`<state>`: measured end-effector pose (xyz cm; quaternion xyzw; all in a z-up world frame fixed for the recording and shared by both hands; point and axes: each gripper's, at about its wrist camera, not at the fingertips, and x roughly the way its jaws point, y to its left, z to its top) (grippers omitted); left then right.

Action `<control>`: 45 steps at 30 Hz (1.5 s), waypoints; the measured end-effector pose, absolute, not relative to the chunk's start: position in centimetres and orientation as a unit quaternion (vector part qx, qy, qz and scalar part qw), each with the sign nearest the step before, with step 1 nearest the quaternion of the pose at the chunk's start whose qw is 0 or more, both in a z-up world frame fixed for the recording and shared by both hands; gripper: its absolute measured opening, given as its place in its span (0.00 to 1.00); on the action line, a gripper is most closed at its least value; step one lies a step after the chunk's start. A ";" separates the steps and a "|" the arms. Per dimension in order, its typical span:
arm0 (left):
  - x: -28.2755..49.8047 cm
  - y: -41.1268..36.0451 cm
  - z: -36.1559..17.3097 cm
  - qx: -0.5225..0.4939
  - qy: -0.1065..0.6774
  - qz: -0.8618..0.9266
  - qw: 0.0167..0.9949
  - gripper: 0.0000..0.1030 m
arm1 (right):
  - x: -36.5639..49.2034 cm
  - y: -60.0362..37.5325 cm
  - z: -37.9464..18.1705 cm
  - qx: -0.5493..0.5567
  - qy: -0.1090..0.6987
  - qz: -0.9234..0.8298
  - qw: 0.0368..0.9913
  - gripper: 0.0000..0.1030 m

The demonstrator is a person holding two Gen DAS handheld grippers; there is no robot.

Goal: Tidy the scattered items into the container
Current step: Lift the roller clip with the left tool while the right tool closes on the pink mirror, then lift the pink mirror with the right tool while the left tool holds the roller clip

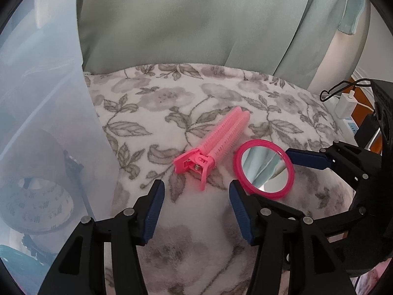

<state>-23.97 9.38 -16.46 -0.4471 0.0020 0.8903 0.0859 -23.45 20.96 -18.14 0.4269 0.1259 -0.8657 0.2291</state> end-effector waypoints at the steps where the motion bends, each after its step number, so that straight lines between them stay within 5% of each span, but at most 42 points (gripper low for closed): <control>1: -24.1 9.5 -16.5 -0.445 0.006 0.891 0.084 0.55 | -23.4 21.3 -18.1 0.429 0.121 -0.866 0.227 0.71; 22: -27.2 11.4 -17.6 -0.429 0.055 0.899 0.072 0.62 | -18.5 27.7 -17.4 0.446 0.020 -0.886 0.125 0.71; 34: -25.7 9.9 -17.0 -0.449 -0.016 0.891 0.063 0.36 | -16.7 28.7 -17.0 0.462 -0.027 -0.880 0.107 0.71; 45: -22.0 9.8 -15.5 -0.466 -0.056 0.880 0.079 0.32 | -13.6 30.1 -15.0 0.459 -0.083 -0.879 0.096 0.71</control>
